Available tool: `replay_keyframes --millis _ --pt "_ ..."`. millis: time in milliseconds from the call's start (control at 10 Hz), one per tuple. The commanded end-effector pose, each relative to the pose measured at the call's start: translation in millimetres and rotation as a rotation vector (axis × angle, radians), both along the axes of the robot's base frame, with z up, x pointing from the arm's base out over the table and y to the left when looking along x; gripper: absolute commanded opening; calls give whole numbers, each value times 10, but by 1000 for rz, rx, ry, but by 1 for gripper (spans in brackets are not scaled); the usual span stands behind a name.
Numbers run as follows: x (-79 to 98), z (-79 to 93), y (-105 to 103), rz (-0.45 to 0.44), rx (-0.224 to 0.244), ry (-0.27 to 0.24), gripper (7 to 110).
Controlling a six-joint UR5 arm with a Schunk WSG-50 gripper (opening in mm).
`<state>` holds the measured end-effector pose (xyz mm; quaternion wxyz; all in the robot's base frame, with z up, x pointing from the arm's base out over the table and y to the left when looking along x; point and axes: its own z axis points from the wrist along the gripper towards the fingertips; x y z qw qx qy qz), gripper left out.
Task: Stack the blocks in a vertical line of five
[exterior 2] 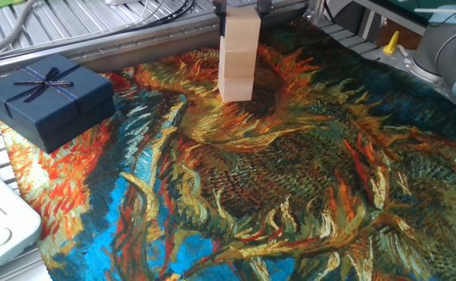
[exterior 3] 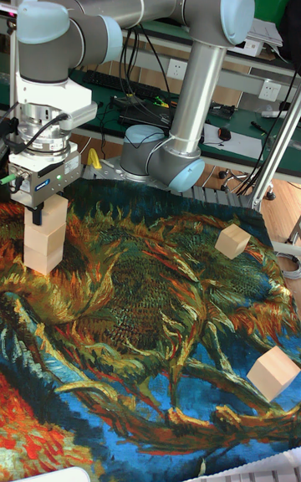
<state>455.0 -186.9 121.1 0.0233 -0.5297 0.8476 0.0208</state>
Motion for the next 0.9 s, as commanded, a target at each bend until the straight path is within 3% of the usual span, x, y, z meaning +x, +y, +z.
replay_keyframes --millis 0,800 --pt "22 14 24 -4 13 -8 22" --pt "32 23 40 1 15 -11 22"
